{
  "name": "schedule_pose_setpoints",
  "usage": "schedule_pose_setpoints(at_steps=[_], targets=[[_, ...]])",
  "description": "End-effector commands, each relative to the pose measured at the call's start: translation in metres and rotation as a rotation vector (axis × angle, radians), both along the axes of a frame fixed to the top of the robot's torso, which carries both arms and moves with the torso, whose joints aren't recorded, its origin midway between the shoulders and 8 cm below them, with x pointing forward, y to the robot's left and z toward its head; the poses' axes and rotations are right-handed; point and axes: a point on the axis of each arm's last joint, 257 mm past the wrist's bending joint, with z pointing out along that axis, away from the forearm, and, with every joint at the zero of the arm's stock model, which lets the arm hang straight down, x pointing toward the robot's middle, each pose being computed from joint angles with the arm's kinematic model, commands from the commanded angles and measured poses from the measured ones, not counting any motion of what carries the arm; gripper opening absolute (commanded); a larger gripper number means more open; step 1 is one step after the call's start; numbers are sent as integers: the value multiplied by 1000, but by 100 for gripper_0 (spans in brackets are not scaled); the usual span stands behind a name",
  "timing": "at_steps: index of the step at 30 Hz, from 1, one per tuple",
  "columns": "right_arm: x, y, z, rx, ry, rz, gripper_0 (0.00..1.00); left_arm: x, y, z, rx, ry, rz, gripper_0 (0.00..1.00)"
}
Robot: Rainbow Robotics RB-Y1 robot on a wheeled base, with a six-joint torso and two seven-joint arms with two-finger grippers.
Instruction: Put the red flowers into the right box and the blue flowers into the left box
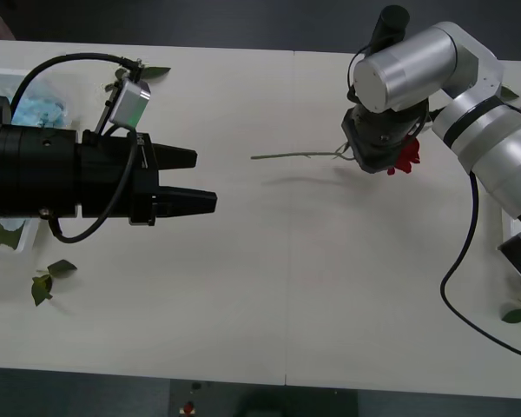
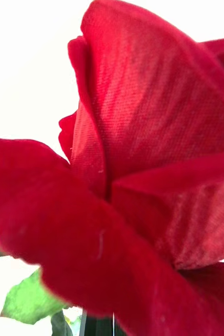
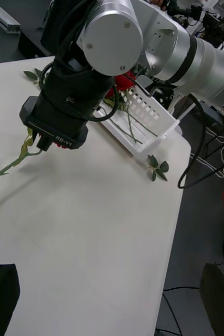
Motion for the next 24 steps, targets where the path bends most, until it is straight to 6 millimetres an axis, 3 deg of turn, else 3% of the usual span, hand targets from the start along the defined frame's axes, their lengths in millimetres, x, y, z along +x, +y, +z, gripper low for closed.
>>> schedule_pose_setpoints(at_steps=[1,7,13,18,24], targets=[[5,-10,54,-61,-56,121,0,-6,3,1,37,-53,-20,100],[-1,-56,93,-156,-48,247,0,-5,4,-1,43,-58,-15,100],[-8,-124,132,-279,-27,415,0,-2,7,-3,37,-52,0,100],[-15,-173,153,-348,-29,534,0,-2,7,-3,37,-52,0,100],[-34,-238,162,-424,-20,669,0,-2,7,-3,37,-52,0,100]])
